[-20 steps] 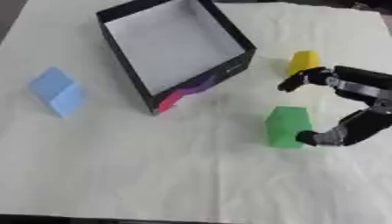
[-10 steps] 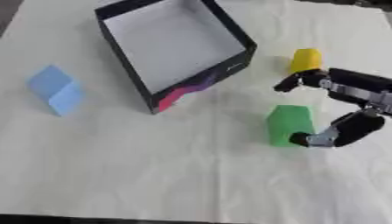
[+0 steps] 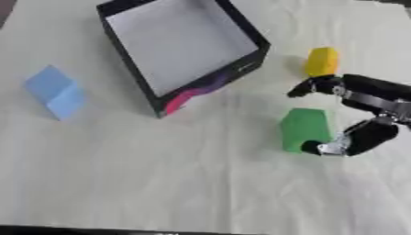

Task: Pick up objects on the table and place them in the box.

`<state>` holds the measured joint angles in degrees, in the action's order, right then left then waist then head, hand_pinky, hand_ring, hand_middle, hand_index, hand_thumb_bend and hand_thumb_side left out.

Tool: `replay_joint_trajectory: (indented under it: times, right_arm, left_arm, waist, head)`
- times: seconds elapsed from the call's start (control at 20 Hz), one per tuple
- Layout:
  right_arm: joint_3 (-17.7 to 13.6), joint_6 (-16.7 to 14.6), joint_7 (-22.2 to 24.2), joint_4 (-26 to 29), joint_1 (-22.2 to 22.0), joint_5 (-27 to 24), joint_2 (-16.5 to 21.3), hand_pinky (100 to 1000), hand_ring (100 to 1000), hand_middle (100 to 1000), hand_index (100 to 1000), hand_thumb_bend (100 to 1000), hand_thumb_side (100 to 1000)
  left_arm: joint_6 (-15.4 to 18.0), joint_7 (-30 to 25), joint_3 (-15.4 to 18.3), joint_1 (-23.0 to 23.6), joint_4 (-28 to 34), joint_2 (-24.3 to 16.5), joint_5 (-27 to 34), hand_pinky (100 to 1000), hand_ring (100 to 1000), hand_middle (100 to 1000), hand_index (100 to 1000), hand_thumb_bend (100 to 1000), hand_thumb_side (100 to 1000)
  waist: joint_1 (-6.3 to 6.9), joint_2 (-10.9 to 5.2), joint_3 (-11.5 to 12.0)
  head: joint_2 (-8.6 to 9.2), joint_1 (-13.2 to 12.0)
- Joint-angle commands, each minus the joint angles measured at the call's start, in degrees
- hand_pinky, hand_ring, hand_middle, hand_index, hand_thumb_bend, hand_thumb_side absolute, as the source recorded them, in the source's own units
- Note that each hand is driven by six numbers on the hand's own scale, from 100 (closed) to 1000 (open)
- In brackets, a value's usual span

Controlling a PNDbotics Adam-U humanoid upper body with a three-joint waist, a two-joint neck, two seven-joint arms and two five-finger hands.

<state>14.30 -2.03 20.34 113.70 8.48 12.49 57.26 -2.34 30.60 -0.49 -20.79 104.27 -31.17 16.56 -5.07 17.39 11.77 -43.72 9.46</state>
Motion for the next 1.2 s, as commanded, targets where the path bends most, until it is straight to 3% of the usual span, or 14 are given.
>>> replay_joint_trajectory:
  times: [0.05,1.2]
  right_arm:
    - [-0.29,1.0,0.21,0.89,-0.15,1.18,0.98,965,876,854,905,468,460]
    - [-1.24,6.6,0.04,0.89,-2.01,4.42,0.1,951,866,839,899,462,461]
  left_arm:
    - [-0.04,0.2,0.71,-0.39,1.16,-0.86,0.1,682,564,784,816,427,593]
    - [-0.16,0.02,0.61,-0.33,1.18,-0.68,0.32,684,565,784,815,417,600]
  waist:
    - [0.76,0.04,0.07]
    - [0.95,0.65,0.55]
  head:
    - [0.02,0.07]
    - [0.82,0.17]
